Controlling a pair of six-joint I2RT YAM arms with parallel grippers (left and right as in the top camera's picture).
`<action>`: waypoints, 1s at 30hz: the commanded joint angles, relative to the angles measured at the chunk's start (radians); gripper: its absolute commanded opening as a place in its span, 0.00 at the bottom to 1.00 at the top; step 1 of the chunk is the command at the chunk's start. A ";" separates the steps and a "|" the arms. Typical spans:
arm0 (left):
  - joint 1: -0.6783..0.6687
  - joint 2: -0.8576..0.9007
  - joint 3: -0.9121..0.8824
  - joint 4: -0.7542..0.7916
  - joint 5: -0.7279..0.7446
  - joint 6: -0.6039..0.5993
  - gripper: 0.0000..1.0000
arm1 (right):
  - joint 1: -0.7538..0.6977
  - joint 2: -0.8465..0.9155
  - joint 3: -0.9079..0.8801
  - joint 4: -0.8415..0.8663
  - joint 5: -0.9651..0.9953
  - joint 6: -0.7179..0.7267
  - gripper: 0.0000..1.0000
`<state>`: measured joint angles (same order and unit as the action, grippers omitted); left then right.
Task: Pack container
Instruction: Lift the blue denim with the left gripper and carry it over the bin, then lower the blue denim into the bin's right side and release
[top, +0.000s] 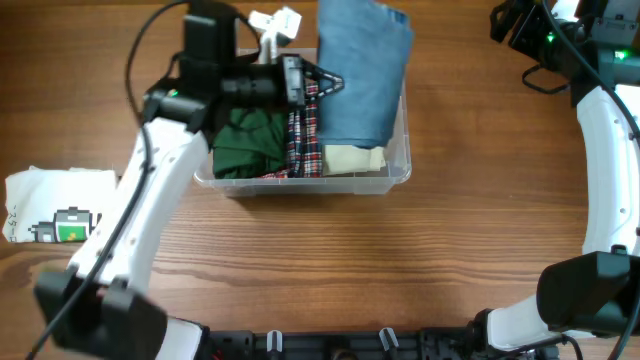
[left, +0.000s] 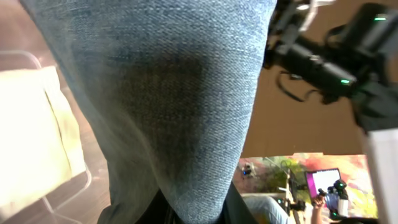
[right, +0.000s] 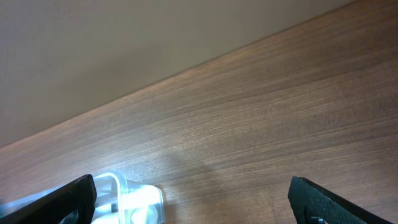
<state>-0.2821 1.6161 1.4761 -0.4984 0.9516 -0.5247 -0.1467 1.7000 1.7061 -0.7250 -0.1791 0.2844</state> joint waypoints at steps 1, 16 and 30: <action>-0.003 0.044 0.016 0.063 0.089 0.049 0.04 | 0.002 0.011 -0.006 0.002 0.008 0.006 1.00; -0.033 0.216 0.012 0.038 0.092 0.076 0.04 | 0.002 0.011 -0.006 0.003 0.008 0.007 1.00; -0.005 0.278 -0.127 0.126 0.045 0.076 0.04 | 0.002 0.011 -0.006 0.003 0.008 0.007 1.00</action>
<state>-0.2993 1.8793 1.3907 -0.3798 0.9928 -0.4648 -0.1467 1.7000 1.7061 -0.7254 -0.1787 0.2844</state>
